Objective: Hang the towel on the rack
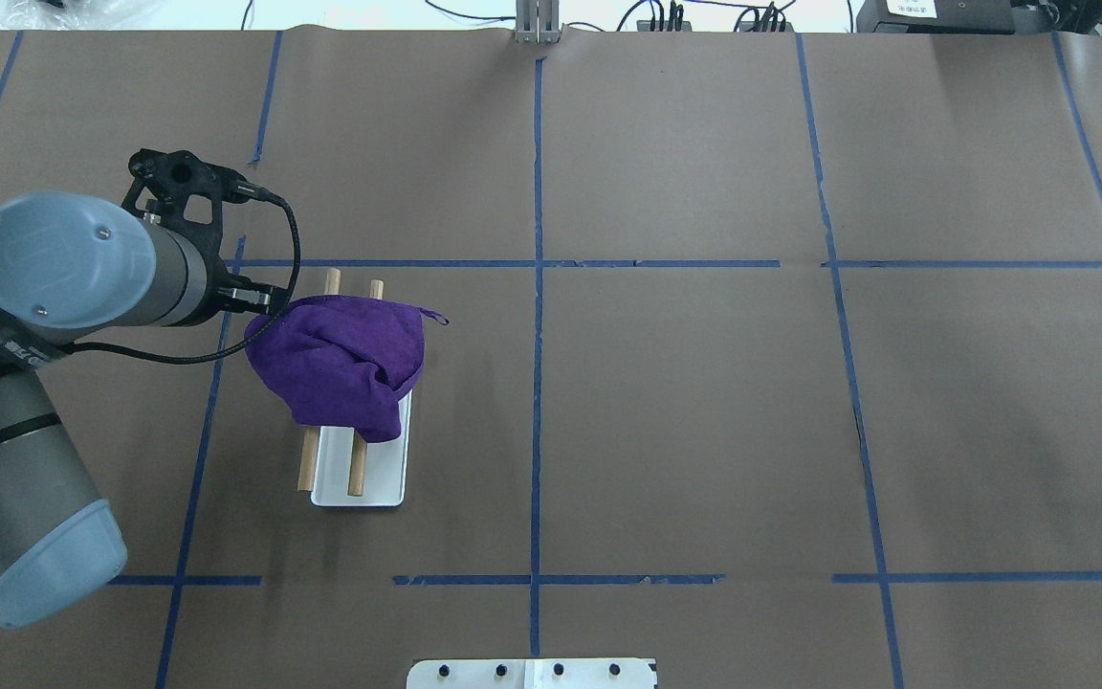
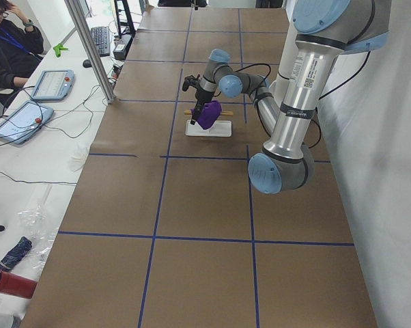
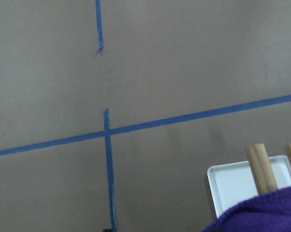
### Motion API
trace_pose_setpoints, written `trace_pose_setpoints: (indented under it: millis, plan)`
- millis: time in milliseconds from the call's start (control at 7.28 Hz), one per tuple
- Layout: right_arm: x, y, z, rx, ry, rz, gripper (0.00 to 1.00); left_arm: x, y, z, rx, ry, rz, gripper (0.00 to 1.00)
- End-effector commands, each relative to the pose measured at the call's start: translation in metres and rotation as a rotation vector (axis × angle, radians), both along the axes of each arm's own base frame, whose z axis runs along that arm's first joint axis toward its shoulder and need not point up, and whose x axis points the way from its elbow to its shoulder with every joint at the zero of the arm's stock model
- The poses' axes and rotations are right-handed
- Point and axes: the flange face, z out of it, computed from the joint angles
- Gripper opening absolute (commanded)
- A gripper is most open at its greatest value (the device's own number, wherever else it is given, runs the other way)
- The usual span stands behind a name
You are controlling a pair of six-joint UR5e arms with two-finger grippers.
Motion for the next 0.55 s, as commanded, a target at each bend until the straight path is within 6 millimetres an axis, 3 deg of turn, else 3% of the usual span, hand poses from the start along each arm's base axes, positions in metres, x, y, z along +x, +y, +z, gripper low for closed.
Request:
trace_pose_setpoints:
  millis: [0,137,412]
  plan:
    - [0.0,-0.001,0.019,-0.038,0.016,0.007,1.0,-0.03,-0.026,0.011,-0.059,0.011,0.005,1.0]
    - [0.001,0.001,0.045,-0.086,0.032,0.004,1.0,-0.052,-0.043,0.018,-0.024,-0.024,0.068,1.0]
    - [0.028,0.009,0.081,-0.116,0.039,0.049,1.0,-0.133,-0.089,0.068,-0.031,-0.095,0.144,1.0]
